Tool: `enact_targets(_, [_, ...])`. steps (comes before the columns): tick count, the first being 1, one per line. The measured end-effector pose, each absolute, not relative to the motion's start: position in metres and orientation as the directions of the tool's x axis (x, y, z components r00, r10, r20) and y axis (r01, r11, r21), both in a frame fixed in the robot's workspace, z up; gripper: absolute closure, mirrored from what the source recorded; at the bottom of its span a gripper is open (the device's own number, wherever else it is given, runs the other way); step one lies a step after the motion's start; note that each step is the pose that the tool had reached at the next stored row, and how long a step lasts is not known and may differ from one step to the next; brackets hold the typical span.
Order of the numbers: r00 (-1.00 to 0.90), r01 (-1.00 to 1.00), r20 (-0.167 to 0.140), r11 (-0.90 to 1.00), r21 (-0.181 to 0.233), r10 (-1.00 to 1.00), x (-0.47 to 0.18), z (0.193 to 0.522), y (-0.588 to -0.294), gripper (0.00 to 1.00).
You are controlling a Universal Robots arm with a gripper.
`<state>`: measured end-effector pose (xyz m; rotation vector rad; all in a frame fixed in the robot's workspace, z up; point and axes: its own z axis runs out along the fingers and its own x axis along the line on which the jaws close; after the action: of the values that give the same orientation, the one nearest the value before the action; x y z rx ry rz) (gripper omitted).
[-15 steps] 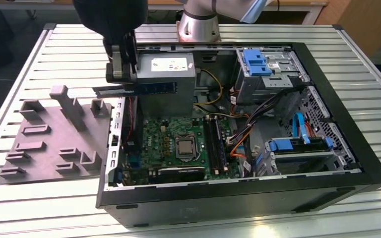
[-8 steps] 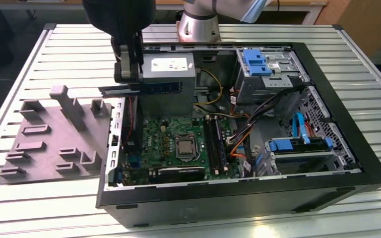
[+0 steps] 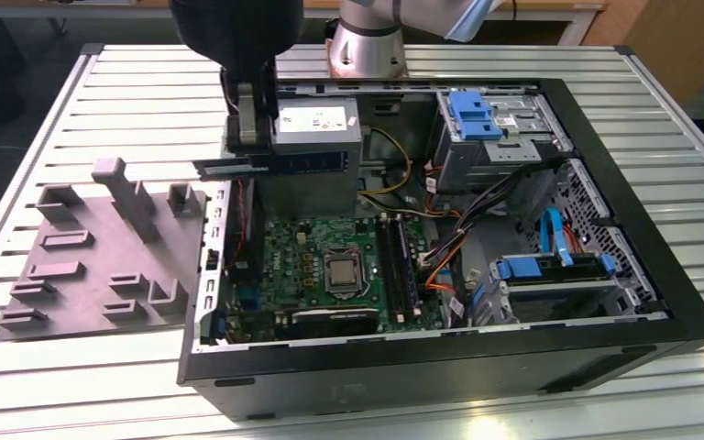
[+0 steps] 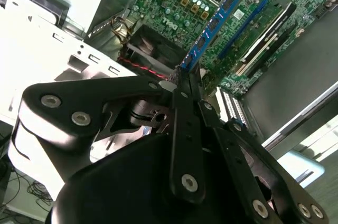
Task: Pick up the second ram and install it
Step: 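Pick up the second ram and move it above second insertion slot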
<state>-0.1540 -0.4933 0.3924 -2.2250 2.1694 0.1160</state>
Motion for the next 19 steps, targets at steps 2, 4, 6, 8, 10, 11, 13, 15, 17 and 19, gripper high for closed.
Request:
enact_targets(2, [0.024, -0.999, -0.076, -0.026, 0.029, -0.997, -0.152, 0.392, -0.493, 0.89])
enact_targets(4, [0.024, -0.999, -0.076, -0.026, 0.029, -0.997, -0.149, 0.392, -0.493, 0.89])
enact_targets(6, [0.024, -0.999, -0.076, -0.026, 0.029, -0.997, -0.147, 0.392, -0.493, 0.89])
enact_targets(8, [0.024, -0.999, -0.076, -0.026, 0.029, -0.997, -0.145, 0.392, -0.493, 0.89])
enact_targets(10, [0.024, -0.999, -0.076, -0.026, 0.029, -0.997, -0.142, 0.392, -0.493, 0.89])
enact_targets(11, [0.024, -0.999, -0.076, -0.026, 0.029, -0.997, -0.141, 0.392, -0.493, 0.89])
enact_targets(13, [0.024, -0.999, -0.076, -0.026, 0.029, -0.997, -0.139, 0.392, -0.493, 0.89])
enact_targets(15, [0.024, -0.999, -0.076, -0.026, 0.029, -0.997, -0.137, 0.392, -0.493, 0.89])
enact_targets(17, [0.024, -0.999, -0.076, -0.026, 0.029, -0.997, -0.134, 0.392, -0.493, 0.89])
enact_targets(19, [0.024, -0.999, -0.076, -0.026, 0.029, -0.997, -0.132, 0.392, -0.493, 0.89])
